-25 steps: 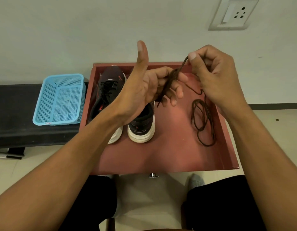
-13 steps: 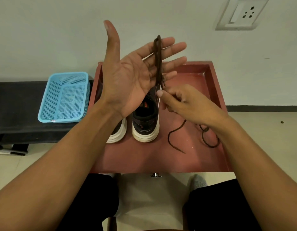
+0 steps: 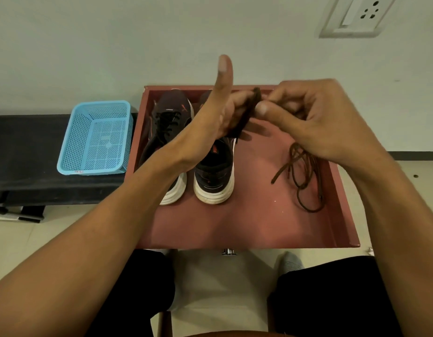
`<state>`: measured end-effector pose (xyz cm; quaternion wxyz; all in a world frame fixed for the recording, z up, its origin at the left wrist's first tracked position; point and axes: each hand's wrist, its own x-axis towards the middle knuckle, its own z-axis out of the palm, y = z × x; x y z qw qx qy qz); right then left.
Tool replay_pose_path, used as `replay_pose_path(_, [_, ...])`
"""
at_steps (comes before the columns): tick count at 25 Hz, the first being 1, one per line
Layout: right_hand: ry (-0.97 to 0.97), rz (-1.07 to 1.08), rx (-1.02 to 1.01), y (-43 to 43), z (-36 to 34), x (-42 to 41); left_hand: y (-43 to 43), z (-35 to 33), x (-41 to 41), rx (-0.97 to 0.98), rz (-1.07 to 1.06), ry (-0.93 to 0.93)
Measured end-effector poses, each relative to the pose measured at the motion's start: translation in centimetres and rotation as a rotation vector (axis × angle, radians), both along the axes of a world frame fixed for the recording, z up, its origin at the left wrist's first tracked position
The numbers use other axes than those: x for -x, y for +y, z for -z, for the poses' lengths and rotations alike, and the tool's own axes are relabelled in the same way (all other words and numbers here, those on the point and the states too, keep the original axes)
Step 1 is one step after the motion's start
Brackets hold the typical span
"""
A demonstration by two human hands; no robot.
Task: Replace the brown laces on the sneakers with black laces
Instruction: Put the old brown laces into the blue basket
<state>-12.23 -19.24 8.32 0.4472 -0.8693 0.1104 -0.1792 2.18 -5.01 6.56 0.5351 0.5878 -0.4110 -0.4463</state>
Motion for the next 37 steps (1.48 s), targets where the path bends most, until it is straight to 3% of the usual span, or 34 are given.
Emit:
replay_pose_path(3, [-0.089, 0.150, 0.070, -1.6, 0.3, 0.5, 0.2, -0.2, 0.5, -0.045, 0.140, -0.018])
replay_pose_path(7, [-0.112, 0.310, 0.032, -3.3, 2.2, 0.6, 0.3, -0.7, 0.8, 0.020, 0.221, 0.092])
replay_pose_path(12, [0.109, 0.124, 0.098, -1.7, 4.3, -0.7, 0.4, -1.4, 0.6, 0.241, 0.099, 0.405])
replay_pose_path(14, [0.188, 0.021, 0.120, 0.2, 4.1, -1.2, 0.5, -1.3, 0.0, 0.292, -0.010, 0.440])
replay_pose_path(18, [0.281, -0.157, 0.179, 3.0, 3.4, -2.0, 0.7, -0.9, -1.2, 0.247, -0.192, 0.318])
replay_pose_path(21, [0.226, -0.162, 0.180, 3.5, 2.2, -2.0, 0.6, -0.3, -1.4, 0.153, -0.232, 0.220])
replay_pose_path(31, [-0.063, 0.170, 0.112, -0.8, 1.6, -0.5, 0.2, -0.2, 0.3, -0.096, 0.163, 0.083])
replay_pose_path(34, [-0.068, 0.152, 0.003, -0.9, 2.8, -0.9, 0.0, -0.1, 0.5, -0.075, 0.173, 0.101])
replay_pose_path(37, [-0.070, 0.093, -0.128, -0.2, 3.6, -1.4, 0.0, 0.0, 0.6, 0.017, 0.030, 0.179])
